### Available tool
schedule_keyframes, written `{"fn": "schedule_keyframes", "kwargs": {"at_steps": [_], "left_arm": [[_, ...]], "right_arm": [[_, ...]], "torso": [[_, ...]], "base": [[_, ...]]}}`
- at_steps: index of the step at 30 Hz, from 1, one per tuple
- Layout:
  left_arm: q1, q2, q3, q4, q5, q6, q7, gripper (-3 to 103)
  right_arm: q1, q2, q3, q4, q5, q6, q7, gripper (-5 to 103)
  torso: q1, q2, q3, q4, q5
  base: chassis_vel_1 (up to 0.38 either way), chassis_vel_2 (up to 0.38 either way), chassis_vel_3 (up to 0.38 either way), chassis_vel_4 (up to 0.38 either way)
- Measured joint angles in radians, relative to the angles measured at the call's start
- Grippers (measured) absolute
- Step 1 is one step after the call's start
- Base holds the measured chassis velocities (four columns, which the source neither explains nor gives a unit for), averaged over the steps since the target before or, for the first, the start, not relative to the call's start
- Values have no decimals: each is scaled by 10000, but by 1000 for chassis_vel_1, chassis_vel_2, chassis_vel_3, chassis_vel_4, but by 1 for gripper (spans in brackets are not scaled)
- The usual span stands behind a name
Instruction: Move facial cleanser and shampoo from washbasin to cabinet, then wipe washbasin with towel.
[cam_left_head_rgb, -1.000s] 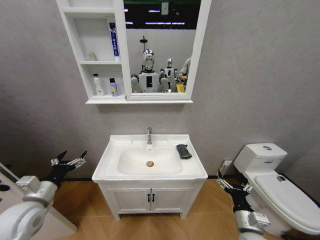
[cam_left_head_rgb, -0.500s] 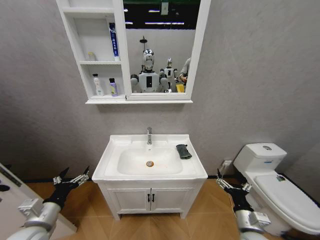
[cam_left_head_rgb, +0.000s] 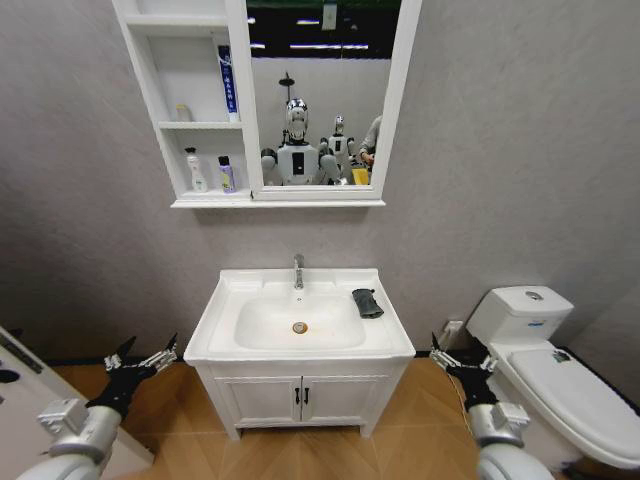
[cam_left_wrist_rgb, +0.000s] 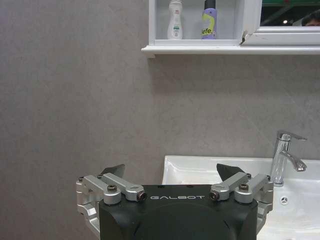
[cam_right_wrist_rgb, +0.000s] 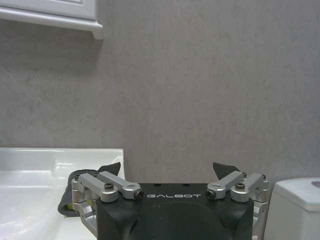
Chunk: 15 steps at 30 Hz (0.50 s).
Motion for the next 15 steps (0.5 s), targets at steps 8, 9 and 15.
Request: {"fn": "schedule_keyframes", "kwargs": {"at_steps": [8, 9, 15], "left_arm": [[-15, 18, 7, 8, -18, -1, -13, 100], [-17, 20, 9, 9, -21, -1, -12, 100], [-21, 24, 14, 14, -26, -1, -19, 100]], "right_arm": [[2391, -1220, -963, -636, 1888, -2515, 566, 100], [2836, -1507, -1134, -846, 2651, -2934, 542, 100], [5257, -2446, -2436, -2260, 4736, -3917, 134, 100]], "torso": [[1, 0, 1, 0, 1], [1, 0, 1, 0, 0], [1, -1, 1, 0, -3]], "base": [[0, 0, 0, 0], [0, 0, 0, 0], [0, 0, 0, 0]]}}
